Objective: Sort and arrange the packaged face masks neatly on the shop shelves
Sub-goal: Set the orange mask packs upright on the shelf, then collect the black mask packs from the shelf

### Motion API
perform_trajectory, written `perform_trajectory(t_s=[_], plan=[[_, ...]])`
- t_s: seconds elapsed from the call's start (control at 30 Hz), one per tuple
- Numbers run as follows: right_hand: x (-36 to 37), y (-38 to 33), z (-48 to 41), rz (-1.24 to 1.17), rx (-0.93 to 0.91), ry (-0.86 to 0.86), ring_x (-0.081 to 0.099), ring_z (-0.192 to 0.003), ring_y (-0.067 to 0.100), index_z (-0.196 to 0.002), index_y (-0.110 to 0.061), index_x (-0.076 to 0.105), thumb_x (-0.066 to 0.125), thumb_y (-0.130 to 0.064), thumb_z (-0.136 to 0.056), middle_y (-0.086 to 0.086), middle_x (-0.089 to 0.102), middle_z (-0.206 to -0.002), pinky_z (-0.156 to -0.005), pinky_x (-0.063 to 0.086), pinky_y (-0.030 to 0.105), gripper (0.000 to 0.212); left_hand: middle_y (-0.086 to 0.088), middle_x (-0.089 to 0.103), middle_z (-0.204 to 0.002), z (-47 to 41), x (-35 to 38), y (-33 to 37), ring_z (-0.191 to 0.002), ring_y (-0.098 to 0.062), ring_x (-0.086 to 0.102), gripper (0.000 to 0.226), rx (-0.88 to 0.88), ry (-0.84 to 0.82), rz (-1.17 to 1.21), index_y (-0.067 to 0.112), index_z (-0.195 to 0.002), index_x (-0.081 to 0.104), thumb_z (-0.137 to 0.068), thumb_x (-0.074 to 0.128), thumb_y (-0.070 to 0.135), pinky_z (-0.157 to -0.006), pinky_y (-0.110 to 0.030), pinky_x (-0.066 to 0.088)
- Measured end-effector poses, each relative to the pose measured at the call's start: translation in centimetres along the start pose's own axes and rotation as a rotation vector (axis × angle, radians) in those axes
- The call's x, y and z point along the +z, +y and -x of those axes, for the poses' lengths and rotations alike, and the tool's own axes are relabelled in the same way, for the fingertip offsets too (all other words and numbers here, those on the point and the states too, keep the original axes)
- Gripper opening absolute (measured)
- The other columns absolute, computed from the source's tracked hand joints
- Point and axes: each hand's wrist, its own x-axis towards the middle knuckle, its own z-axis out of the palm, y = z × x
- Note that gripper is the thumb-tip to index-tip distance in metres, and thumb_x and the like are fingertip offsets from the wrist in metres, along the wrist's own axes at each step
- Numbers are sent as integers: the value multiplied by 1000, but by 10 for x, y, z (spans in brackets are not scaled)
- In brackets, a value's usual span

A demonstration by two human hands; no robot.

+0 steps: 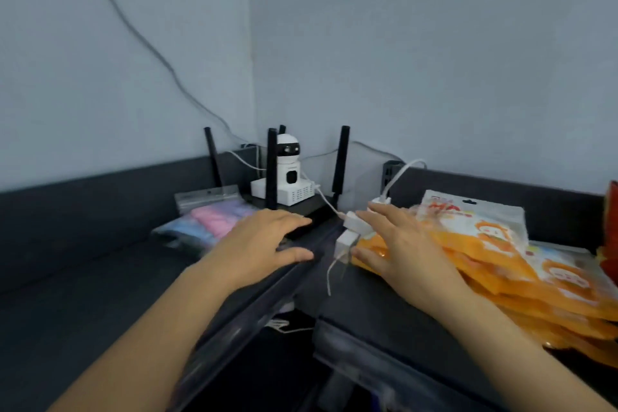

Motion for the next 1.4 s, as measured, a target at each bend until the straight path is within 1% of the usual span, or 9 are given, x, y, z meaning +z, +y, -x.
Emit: perform_trajectory(t_s=[0.1,0.27,0.37,0.6,0.77,0.93,1.07,1.27,1.4], plan=[[15,-30,-8,-82,-103,-47,31,-135,17,-142,-26,38,54,-47,-89,-3,35,-148,-111,25,29,59,7,58,-126,59,-24,-21,-117,-16,52,63,-153,40,-122,28,-130,53,-79,52,65,-96,-33,43],[45,-101,6,-251,-324,-121,36,-132,21,-137,-21,46,59,-43,-87,0,41,-143,-109,28,30,56,9,42,-143,174,-56,-9,-129,-14,39,62,-451,-10,-293,31,-140,39,-86,48,60,-105,-33,35],[57,-143,26,-367,-433,-192,30,-136,16,-140,-25,40,54,-46,-89,-5,34,-147,-111,25,28,57,12,38,-145,239,-68,16,-132,-8,33,62,-578,-20,-317,35,-141,35,-86,45,60,-108,-27,31],[48,-247,60,-630,-642,-295,19,-138,5,-143,-32,33,48,-48,-91,-15,25,-150,-112,22,25,57,6,50,-136,359,-112,56,-123,-14,44,64,-830,45,-410,29,-136,47,-82,48,65,-102,-27,35],[42,-315,92,-700,-778,-355,16,-138,3,-144,-33,29,46,-49,-91,-16,22,-151,-112,17,23,58,4,51,-135,437,-138,78,-124,-15,45,56,-964,84,-467,28,-135,48,-87,54,55,-101,-33,40],[33,-367,116,-702,-875,-366,16,-138,3,-145,-31,26,44,-50,-92,-16,22,-151,-112,15,20,60,9,47,-138,494,-163,86,-128,-10,39,57,-1058,141,-464,32,-136,45,-86,50,57,-104,-27,36],[21,-413,133,-714,-917,-348,17,-138,4,-144,-33,28,46,-50,-91,-15,24,-150,-112,15,21,58,6,52,-134,545,-179,91,-124,-11,45,70,-1074,212,-466,28,-134,49,-78,44,70,-99,-18,32],[3,-503,180,-700,-981,-347,18,-137,4,-144,-35,28,43,-52,-92,-16,22,-150,-111,17,21,57,12,50,-135,643,-208,89,-124,-6,43,58,-1128,238,-461,30,-135,47,-84,52,58,-99,-14,29],[-11,-567,216,-666,-1035,-394,17,-137,1,-145,-35,23,41,-53,-93,-19,19,-149,-110,16,17,59,13,47,-137,717,-237,82,-128,-7,40,66,-1185,251,-453,34,-135,46,-78,43,67,-104,-21,32]])
